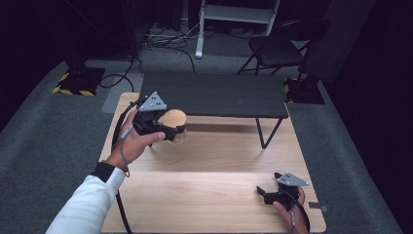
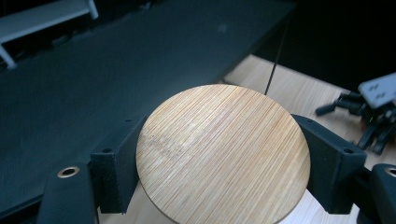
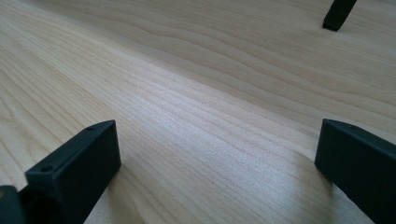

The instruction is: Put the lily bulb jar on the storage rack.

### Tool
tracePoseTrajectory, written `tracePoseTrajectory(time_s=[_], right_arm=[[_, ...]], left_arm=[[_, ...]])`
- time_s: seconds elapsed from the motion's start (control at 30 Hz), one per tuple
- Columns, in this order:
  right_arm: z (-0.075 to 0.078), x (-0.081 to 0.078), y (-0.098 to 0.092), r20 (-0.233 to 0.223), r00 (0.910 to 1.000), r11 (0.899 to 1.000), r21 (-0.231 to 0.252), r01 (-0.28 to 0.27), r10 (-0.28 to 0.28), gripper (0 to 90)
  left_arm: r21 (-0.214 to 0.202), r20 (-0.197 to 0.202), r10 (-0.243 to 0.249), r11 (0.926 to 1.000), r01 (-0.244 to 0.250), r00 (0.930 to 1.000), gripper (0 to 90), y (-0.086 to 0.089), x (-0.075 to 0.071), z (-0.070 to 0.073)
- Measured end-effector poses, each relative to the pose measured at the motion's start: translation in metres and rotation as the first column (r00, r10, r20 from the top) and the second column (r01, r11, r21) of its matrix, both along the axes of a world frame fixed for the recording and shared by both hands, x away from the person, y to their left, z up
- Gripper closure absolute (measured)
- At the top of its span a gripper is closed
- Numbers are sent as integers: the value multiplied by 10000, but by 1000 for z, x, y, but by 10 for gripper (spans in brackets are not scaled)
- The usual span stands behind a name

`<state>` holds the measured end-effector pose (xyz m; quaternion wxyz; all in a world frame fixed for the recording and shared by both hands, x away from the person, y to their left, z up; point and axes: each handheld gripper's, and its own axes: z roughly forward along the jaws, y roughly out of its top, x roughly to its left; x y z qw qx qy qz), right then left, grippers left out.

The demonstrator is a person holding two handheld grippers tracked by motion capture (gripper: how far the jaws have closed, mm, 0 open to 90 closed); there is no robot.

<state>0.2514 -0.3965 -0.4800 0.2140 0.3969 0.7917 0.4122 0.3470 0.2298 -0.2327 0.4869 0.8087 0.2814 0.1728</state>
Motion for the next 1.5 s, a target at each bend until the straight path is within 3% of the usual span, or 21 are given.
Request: tracePoseTrajectory(time_s=[0.13,0.37,0.57,0.83,1.03,1.3,1.5], right_arm=[[0,0,0,-14,10000,10000,4,14,-14,0],[0,0,0,-30,10000,10000,-4,23,-23,0],[0,0,0,-20,10000,10000,6,31,-31,0],[0,0,0,-28,10000,10000,10,33,-33,0],[0,0,0,-25,10000,10000,8,31,-31,0],[0,0,0,-24,10000,10000,6,31,-31,0],[0,0,0,-21,10000,10000,5,28,-28,0]], left_arm=[[-10,195,-196,9998,197,9996,239,-17,17,20],[32,315,-130,9999,129,9994,239,-35,38,28],[-136,513,38,9999,-31,9987,239,-43,58,28],[-260,437,57,9997,-45,9990,239,-53,89,22],[-24,272,-130,9999,131,9995,239,-67,112,19],[68,208,-416,9991,415,9989,238,-80,129,8],[28,339,-488,9988,488,9982,237,-83,131,5]])
